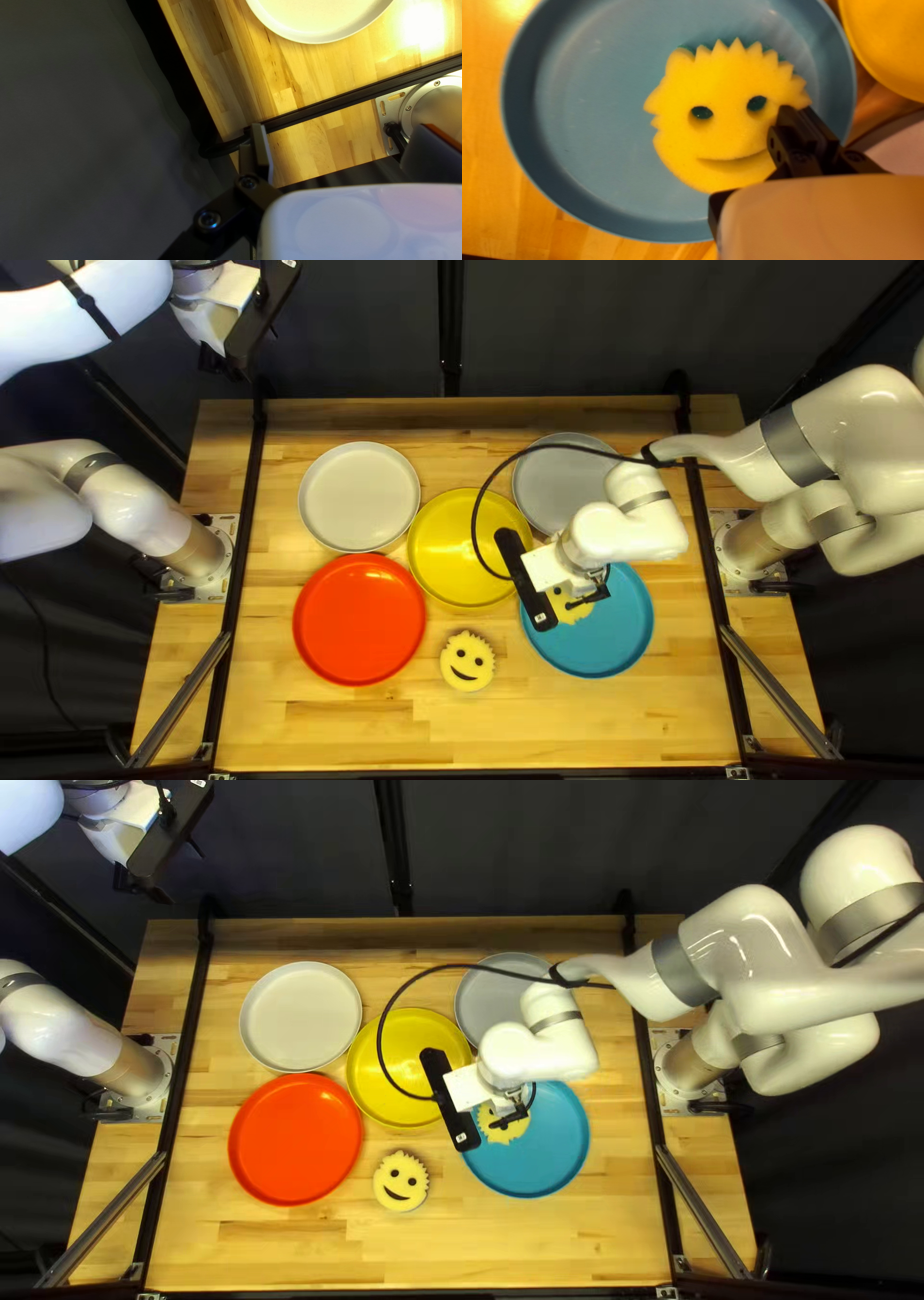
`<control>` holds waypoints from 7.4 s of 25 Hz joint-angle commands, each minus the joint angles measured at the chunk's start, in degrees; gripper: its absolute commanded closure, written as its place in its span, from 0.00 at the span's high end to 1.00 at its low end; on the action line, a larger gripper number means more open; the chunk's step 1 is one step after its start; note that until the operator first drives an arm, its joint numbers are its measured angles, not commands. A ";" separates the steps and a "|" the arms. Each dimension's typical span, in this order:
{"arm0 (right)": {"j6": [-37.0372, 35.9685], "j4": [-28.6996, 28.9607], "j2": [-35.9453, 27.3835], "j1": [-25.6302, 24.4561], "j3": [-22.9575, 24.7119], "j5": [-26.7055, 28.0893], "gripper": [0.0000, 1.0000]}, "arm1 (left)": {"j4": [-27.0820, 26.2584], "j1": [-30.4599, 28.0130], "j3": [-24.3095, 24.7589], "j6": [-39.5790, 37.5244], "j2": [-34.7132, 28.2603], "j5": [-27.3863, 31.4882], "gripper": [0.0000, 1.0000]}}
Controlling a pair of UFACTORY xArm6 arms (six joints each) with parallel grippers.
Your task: Pick up sponge and scrub the plate
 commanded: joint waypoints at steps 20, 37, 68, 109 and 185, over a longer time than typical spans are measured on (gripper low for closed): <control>17.22 -6.51 -8.12 15.14 8.46 -2.04 0.00 | 0.00 0.00 0.00 0.00 0.00 0.00 1.00; 10.12 -9.54 -11.68 8.14 12.92 -6.13 0.00 | 0.00 0.00 0.00 0.00 0.00 0.00 1.00; 0.11 -11.80 -20.40 5.15 23.28 -12.61 0.00 | 0.00 0.00 0.00 0.00 0.00 0.00 1.00; -4.94 -11.94 -7.75 2.26 11.53 -14.56 0.00 | 0.00 0.00 0.00 0.00 0.00 0.00 1.00; -6.77 8.06 4.84 -12.45 -13.37 -1.52 0.00 | 0.00 0.00 0.00 0.00 0.00 0.00 1.00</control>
